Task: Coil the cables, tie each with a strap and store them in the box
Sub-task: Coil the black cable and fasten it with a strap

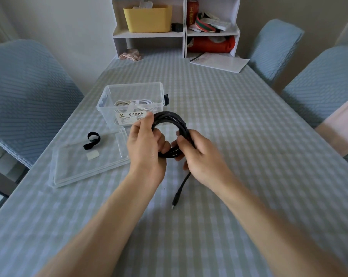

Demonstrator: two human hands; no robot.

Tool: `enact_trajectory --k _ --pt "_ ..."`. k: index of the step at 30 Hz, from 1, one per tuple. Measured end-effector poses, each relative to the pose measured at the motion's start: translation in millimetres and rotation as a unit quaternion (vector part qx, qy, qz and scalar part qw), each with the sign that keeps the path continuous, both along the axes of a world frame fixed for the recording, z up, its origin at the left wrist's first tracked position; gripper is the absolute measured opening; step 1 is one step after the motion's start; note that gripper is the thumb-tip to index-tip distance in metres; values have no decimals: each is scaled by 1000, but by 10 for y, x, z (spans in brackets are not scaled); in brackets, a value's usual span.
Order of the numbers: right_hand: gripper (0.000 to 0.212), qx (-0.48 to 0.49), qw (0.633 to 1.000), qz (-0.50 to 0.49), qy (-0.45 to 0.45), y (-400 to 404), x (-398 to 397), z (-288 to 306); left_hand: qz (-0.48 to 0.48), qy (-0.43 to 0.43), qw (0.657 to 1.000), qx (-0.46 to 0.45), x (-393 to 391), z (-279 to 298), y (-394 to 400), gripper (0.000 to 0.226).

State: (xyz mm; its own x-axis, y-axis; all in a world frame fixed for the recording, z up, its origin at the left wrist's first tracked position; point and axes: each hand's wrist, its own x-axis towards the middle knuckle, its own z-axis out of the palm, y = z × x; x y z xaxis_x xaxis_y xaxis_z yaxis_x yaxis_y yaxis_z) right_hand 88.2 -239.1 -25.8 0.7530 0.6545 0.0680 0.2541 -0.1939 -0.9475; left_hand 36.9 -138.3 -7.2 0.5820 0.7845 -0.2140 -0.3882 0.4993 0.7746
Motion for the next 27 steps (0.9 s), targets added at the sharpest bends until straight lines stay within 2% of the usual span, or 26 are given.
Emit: enact_trajectory --k 6,10,13,16,19,21,27 --pt "23 -8 999 -43 -26 36 -13 -27 -26 27 999 17 -6 -34 -35 22" --pt "25 -39 995 -72 -52 3 66 -54 -92 46 994 35 -29 -24 -79 20" --pt "26 -86 989 -32 -117 -82 147 -46 -171 80 981 41 -57 56 -16 17" --pt "24 -134 972 50 -184 -142 197 8 -256 171 948 85 -79 112 87 25" --pt "21 -165 952 106 -235 -148 195 19 -288 228 922 124 -94 111 104 28" --pt "20 -147 956 101 -235 -139 201 9 -273 211 930 128 -91 91 88 29" --pt "12 -66 988 28 -136 -131 204 -23 -237 160 950 124 -39 50 18 27"
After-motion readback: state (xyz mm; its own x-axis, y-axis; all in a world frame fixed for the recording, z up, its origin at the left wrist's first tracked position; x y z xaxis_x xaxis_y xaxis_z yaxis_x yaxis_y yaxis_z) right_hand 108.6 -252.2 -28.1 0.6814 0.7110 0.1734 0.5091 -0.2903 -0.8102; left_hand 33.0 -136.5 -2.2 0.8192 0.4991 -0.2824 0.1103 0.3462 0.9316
